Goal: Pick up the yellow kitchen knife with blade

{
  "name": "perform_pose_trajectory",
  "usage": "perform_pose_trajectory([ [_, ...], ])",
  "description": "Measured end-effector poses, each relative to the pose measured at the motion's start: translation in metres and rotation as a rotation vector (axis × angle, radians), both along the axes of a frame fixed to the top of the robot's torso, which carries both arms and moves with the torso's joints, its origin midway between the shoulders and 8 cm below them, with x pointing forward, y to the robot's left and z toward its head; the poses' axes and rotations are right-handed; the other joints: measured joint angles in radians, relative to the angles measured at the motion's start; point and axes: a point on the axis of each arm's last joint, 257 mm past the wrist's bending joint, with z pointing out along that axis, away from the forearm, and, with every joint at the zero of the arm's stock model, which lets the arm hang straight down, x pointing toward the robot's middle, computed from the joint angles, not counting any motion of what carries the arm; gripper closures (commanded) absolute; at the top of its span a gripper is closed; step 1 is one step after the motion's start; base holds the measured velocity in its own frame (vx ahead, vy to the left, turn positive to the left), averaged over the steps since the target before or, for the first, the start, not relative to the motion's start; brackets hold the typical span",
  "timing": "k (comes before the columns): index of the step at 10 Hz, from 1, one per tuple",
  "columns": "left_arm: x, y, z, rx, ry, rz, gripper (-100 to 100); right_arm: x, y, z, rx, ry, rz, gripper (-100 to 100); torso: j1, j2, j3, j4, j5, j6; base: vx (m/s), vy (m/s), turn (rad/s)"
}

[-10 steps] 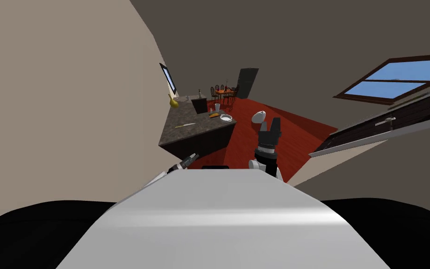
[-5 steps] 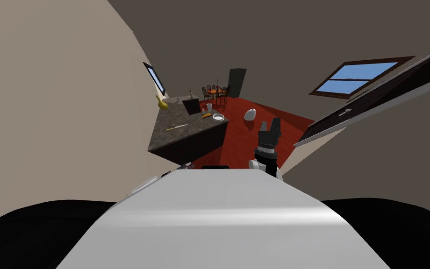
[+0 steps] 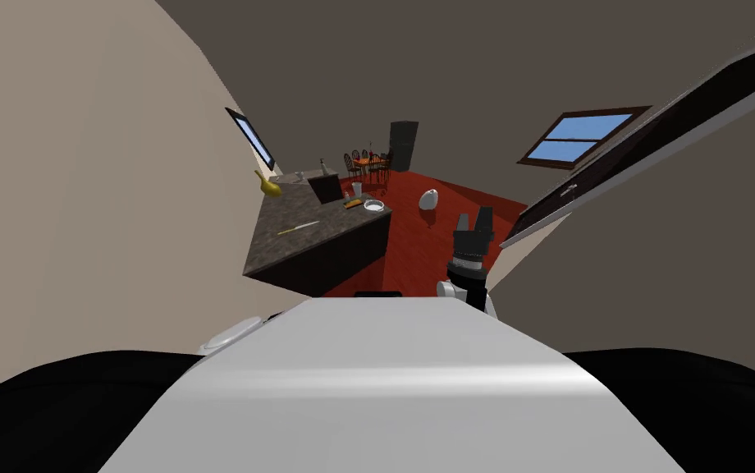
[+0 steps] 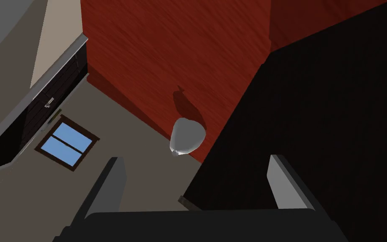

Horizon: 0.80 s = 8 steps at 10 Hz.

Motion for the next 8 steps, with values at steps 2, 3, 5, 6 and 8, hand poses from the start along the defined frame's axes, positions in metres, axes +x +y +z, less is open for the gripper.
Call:
perform_pose_trajectory([
  [2,-0.014,0.02,-0.01,0.045,0.031,-0.039,-100,0.0,0.0,0.0,0.0,0.0,0.0,0,0.002,0.0,0.0,0.0,0.001,-0.001,0.002,-0.009,0.032],
  [3,-0.023,0.029,-0.016,0.062,0.049,-0.033,-100,0.0,0.0,0.0,0.0,0.0,0.0,0,0.003,0.0,0.0,0.0,0.001,-0.001,0.005,-0.03,-0.328],
  [5,-0.049,0.058,-0.021,0.136,0.111,-0.083,-100,0.0,0.0,0.0,0.0,0.0,0.0,0,0.002,-0.001,0.0,0.0,0.0,-0.001,0.005,-0.018,-0.057],
  [6,-0.053,0.069,-0.025,0.15,0.124,-0.086,-100,0.0,0.0,0.0,0.0,0.0,0.0,0,0.003,-0.001,0.0,0.0,0.001,-0.001,0.002,-0.004,0.021],
  [8,-0.073,0.098,-0.031,0.205,0.176,-0.108,-100,0.0,0.0,0.0,0.0,0.0,0.0,0,0.002,-0.001,-0.001,0.0,0.001,0.0,0.014,-0.025,-0.254],
])
